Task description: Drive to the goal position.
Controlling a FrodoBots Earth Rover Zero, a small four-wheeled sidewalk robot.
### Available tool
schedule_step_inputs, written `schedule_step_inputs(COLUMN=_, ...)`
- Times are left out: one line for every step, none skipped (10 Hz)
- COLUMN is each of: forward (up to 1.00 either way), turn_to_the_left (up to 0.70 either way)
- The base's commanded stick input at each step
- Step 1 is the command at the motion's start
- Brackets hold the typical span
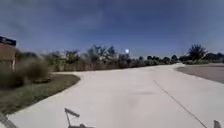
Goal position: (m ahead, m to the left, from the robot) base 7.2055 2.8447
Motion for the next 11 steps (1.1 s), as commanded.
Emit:
schedule_step_inputs(forward=0.85, turn_to_the_left=0.0)
schedule_step_inputs(forward=0.85, turn_to_the_left=0.0)
schedule_step_inputs(forward=0.85, turn_to_the_left=0.0)
schedule_step_inputs(forward=0.85, turn_to_the_left=0.0)
schedule_step_inputs(forward=0.85, turn_to_the_left=0.0)
schedule_step_inputs(forward=0.85, turn_to_the_left=0.0)
schedule_step_inputs(forward=0.85, turn_to_the_left=0.0)
schedule_step_inputs(forward=0.85, turn_to_the_left=0.0)
schedule_step_inputs(forward=0.85, turn_to_the_left=0.0)
schedule_step_inputs(forward=0.85, turn_to_the_left=0.0)
schedule_step_inputs(forward=0.85, turn_to_the_left=0.0)
